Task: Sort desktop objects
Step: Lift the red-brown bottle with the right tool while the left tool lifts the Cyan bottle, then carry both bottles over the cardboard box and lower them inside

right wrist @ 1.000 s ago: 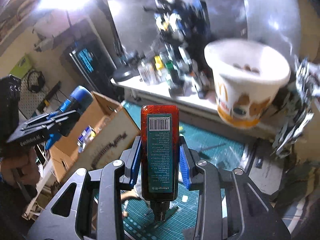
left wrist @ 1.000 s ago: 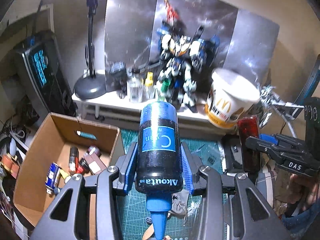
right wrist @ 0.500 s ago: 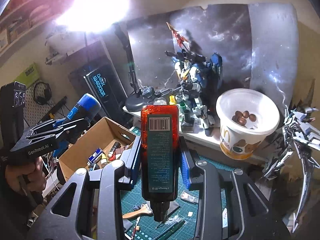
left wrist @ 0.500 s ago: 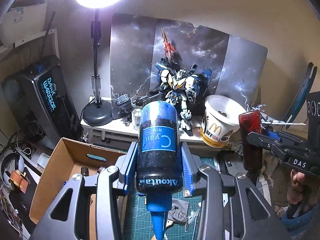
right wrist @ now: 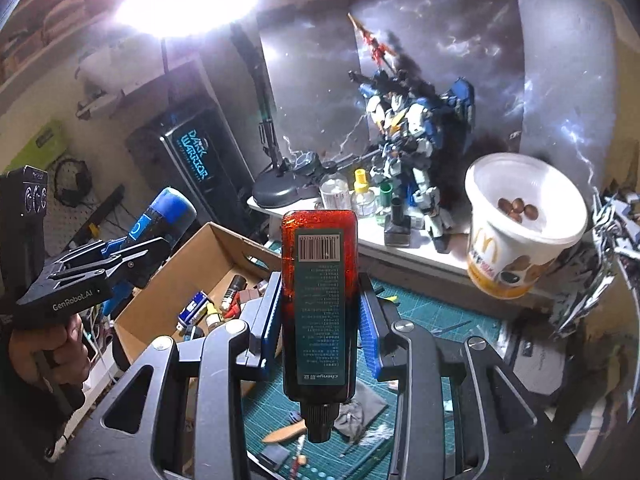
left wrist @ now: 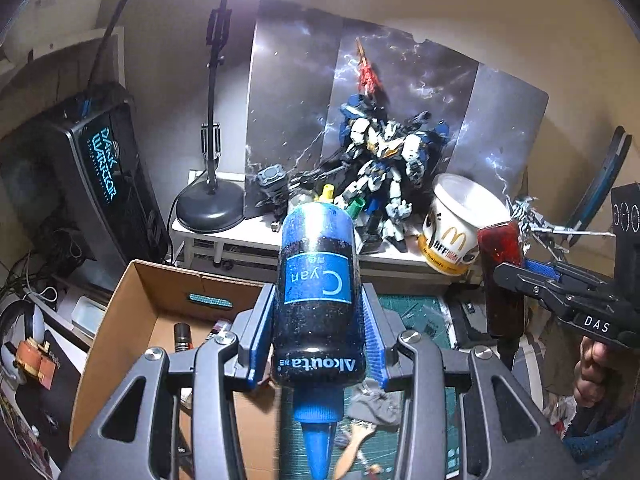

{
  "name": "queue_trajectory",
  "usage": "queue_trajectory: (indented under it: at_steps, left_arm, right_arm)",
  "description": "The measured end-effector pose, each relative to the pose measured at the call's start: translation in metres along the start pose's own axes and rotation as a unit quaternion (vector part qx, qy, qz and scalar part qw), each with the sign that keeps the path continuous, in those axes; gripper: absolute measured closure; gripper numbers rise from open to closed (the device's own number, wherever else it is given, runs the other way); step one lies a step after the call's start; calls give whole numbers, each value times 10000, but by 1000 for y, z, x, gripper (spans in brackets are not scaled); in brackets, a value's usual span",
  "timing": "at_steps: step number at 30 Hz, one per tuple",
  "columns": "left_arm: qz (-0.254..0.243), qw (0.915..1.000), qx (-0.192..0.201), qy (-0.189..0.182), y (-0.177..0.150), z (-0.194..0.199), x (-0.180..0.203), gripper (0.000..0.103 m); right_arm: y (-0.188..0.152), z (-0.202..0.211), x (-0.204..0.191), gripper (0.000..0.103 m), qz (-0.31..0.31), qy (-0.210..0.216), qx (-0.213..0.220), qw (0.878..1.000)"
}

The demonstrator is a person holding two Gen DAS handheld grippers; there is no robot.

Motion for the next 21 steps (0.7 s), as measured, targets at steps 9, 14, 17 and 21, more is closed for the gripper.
queue_trajectory:
  at_steps: [9, 14, 17, 21]
  left_arm:
    - [-306, 9991, -117, -256, -4, -18, -70, 63]
    - [-345, 9991, -182, -191, -5, -21, -98, 63]
    - [-312, 9992, -237, -107, -7, -23, -111, 63]
    - [-202, 9992, -327, 72, -16, -24, -124, 63]
  right_arm:
    - [-9, -45, -41, 71, -367, -434, 11, 9984]
    - [-13, -65, -68, 71, -488, -391, 4, 9980]
    - [-14, -74, -80, 71, -478, -315, -41, 9983]
    - [-17, -85, -87, 71, -416, -149, -140, 9989]
Point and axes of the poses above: each gripper's, at about its wrist camera, not at the fingertips, and z roughly against the way its jaws point, x to its right, y to its top, the point moved 9 cm from there along -z, roughly the way its jaws point, and after that the axes turned 15 degrees about y, right-handed, at the moved point
